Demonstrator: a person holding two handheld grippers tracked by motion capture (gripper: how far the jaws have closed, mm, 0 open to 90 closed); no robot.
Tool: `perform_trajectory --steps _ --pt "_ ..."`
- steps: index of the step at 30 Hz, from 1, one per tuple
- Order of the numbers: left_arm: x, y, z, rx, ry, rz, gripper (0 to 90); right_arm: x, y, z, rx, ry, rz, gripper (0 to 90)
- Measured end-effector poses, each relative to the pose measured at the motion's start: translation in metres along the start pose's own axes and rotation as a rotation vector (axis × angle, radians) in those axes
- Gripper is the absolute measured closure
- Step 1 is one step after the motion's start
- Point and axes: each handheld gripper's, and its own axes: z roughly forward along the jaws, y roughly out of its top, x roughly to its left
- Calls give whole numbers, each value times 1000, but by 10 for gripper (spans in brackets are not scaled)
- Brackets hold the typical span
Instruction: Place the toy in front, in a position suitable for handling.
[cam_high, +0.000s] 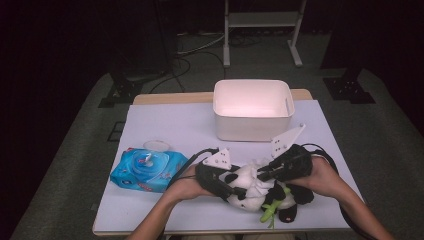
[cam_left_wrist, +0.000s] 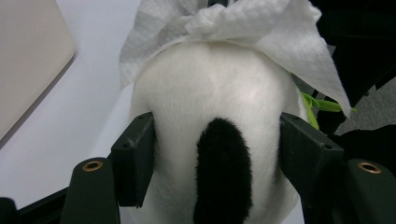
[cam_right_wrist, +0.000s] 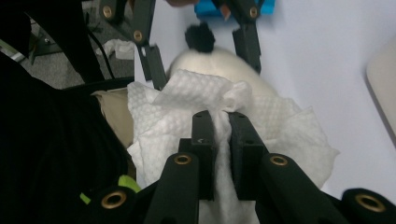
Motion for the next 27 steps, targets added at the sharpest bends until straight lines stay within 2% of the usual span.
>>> perform_trajectory --steps 6,9,16,23,27 --pt "-2 6 4 13 4 27 331 4 17 5 -13 11 -37 812" --pt "-3 6 5 17 7 29 331 4 23 10 2 9 -54 812" --pt "-2 6 5 7 8 25 333 3 20 7 13 4 -41 812" --pt "-3 4 4 8 10 33 335 3 36 21 25 8 -69 812" --pt "-3 2 4 -1 9 31 337 1 31 18 24 3 -58 811"
